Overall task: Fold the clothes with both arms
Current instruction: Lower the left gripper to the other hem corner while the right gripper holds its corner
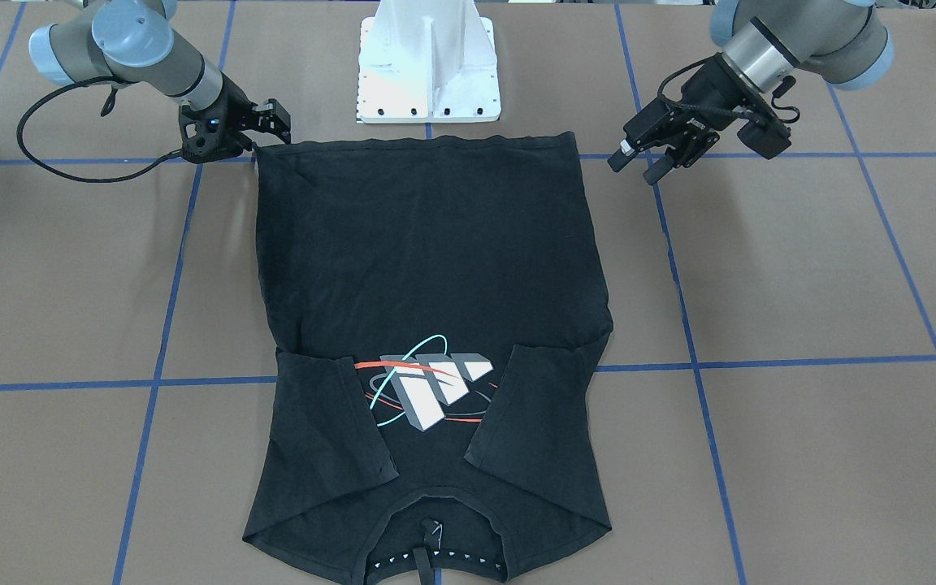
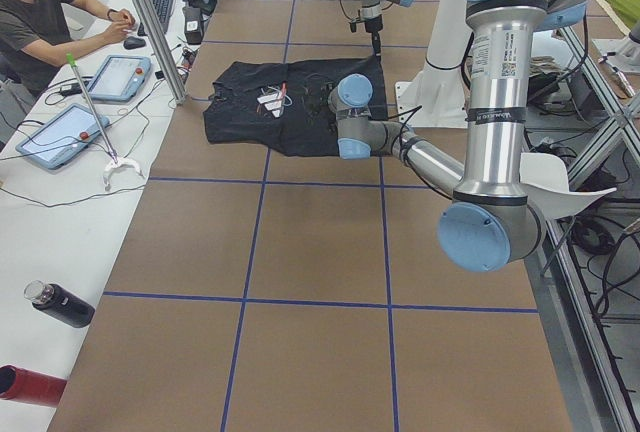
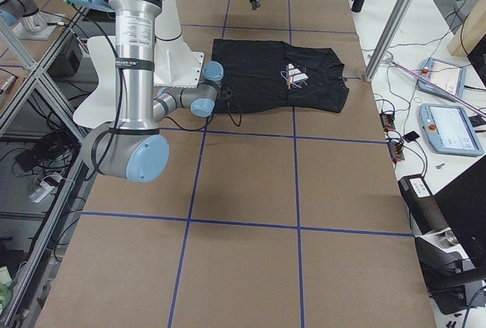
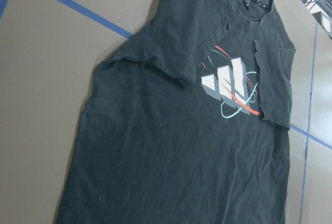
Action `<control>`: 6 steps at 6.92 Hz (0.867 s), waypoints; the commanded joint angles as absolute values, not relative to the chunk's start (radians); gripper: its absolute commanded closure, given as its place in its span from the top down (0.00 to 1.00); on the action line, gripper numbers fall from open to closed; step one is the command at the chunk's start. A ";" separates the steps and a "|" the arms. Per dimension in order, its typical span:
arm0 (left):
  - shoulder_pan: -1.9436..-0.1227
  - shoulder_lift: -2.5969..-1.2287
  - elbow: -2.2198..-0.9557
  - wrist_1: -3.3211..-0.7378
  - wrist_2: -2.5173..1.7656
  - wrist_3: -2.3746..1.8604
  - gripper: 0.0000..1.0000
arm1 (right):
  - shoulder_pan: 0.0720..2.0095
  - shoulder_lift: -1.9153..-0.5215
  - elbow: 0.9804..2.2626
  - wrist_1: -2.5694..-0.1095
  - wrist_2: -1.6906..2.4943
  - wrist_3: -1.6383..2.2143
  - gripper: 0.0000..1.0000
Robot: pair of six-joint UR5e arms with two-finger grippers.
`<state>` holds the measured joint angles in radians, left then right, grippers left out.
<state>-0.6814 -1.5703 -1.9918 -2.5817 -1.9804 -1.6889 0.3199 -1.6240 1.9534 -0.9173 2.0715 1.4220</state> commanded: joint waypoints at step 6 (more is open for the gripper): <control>-0.681 -1.569 -1.999 -2.582 -1.980 -1.689 1.00 | 0.319 -1.624 1.937 -0.923 2.082 1.422 0.75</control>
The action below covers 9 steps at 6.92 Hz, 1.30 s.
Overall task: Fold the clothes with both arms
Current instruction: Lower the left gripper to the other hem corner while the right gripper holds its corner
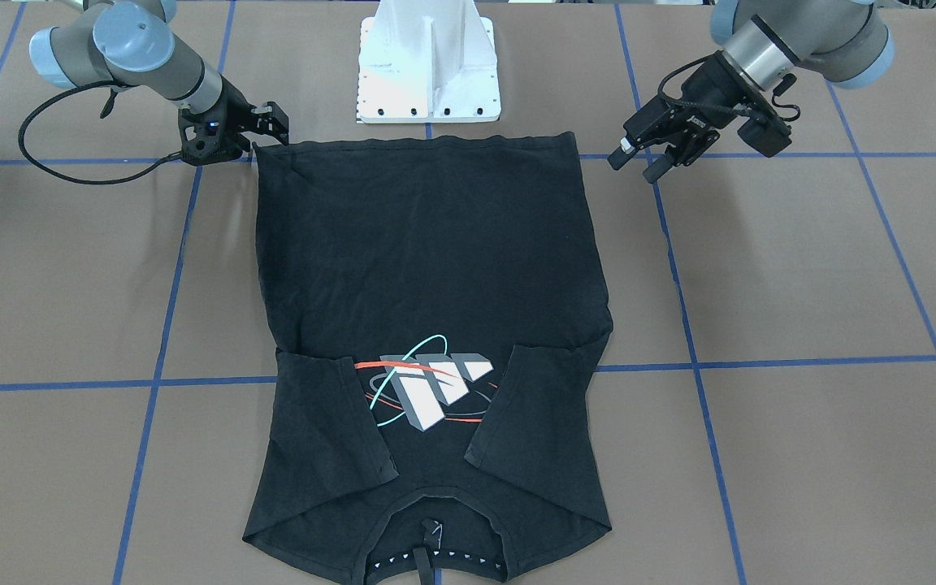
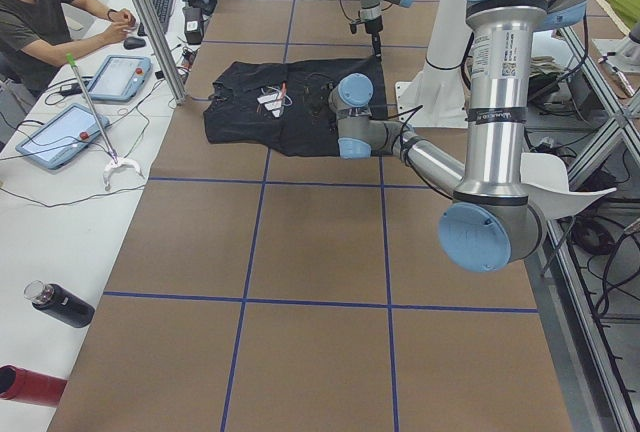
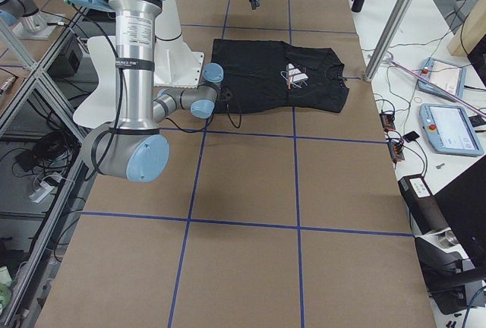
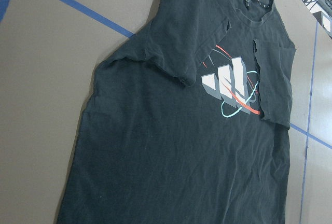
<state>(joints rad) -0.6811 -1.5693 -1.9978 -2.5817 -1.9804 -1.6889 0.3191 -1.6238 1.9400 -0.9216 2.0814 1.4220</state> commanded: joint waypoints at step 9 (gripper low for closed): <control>-0.489 -1.468 -2.060 -2.583 -1.886 -1.788 1.00 | 0.354 -1.643 2.012 -0.917 2.077 1.422 0.00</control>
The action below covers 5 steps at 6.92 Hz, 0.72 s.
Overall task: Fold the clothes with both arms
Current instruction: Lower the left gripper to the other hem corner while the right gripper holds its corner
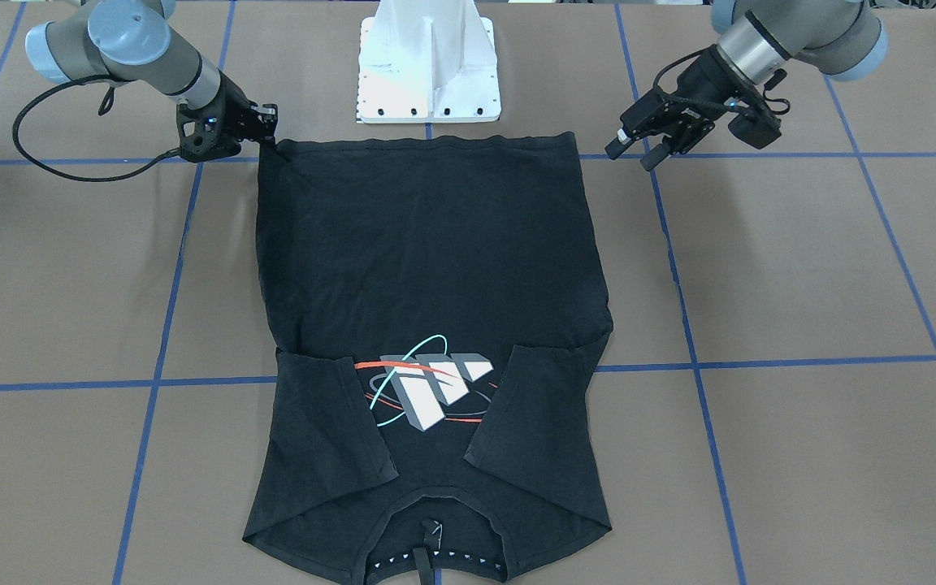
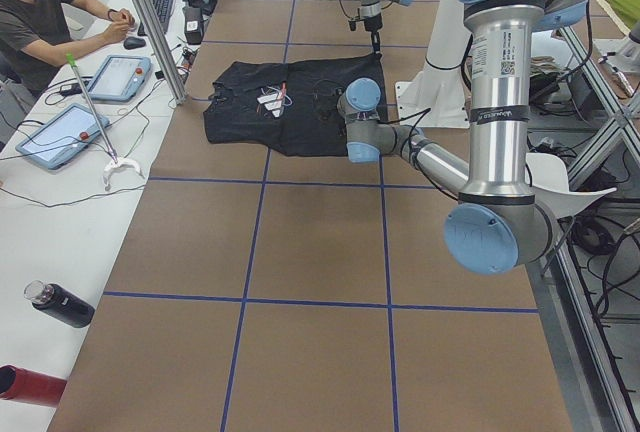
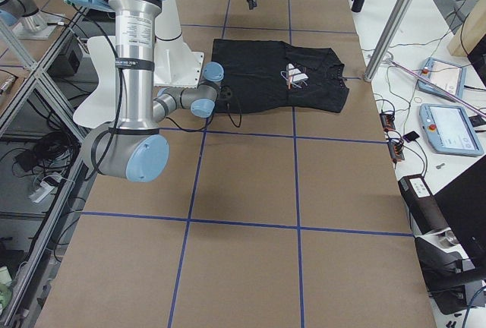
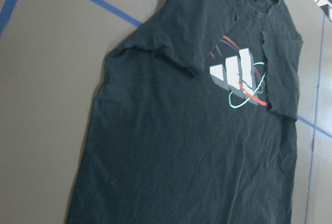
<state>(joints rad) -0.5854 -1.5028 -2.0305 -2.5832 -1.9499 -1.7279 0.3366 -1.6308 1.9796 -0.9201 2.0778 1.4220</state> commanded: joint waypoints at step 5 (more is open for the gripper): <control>-0.152 -1.424 -2.036 -2.573 -1.602 -1.954 0.99 | 0.414 -1.648 2.069 -0.916 2.161 1.422 0.00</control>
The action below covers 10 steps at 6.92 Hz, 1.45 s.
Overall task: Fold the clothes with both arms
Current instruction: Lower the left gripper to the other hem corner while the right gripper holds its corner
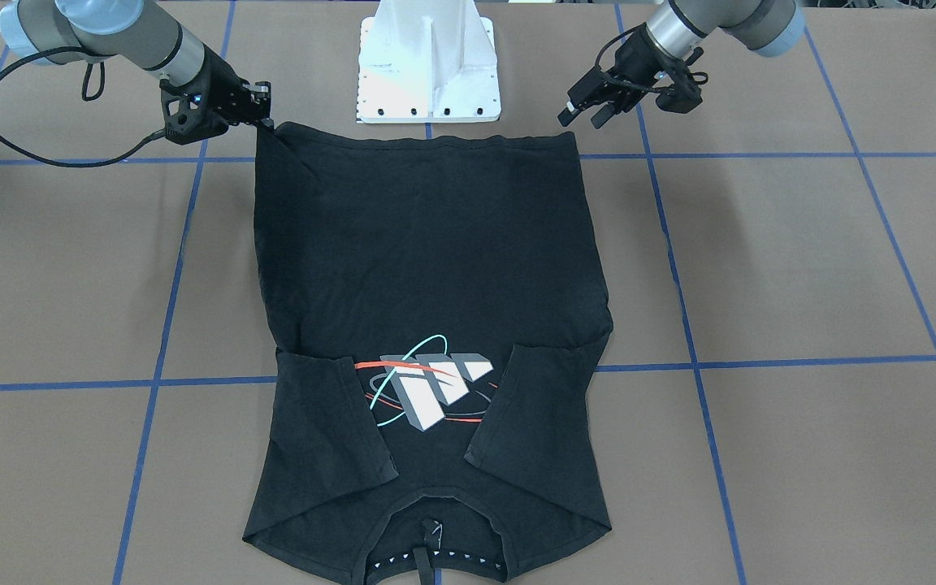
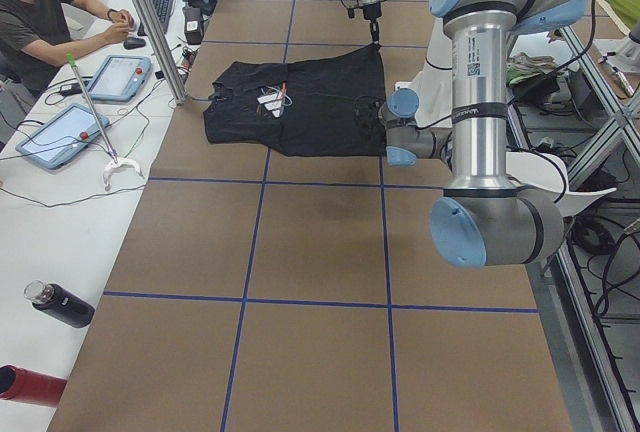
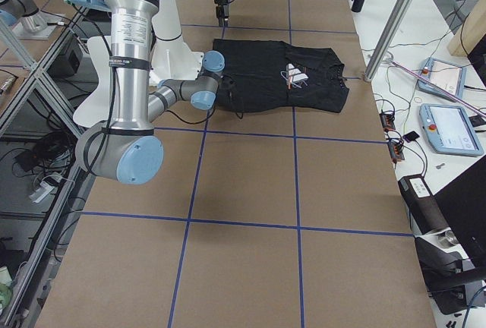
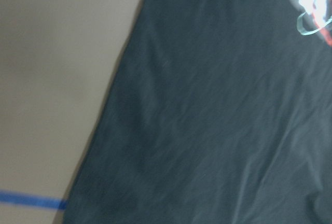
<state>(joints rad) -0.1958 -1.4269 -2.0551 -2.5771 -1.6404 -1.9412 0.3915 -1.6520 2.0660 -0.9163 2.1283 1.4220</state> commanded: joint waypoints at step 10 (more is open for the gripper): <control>-0.129 -1.526 -1.954 -2.451 -1.600 -1.954 0.90 | 0.448 -1.643 2.082 -0.916 2.198 1.422 0.00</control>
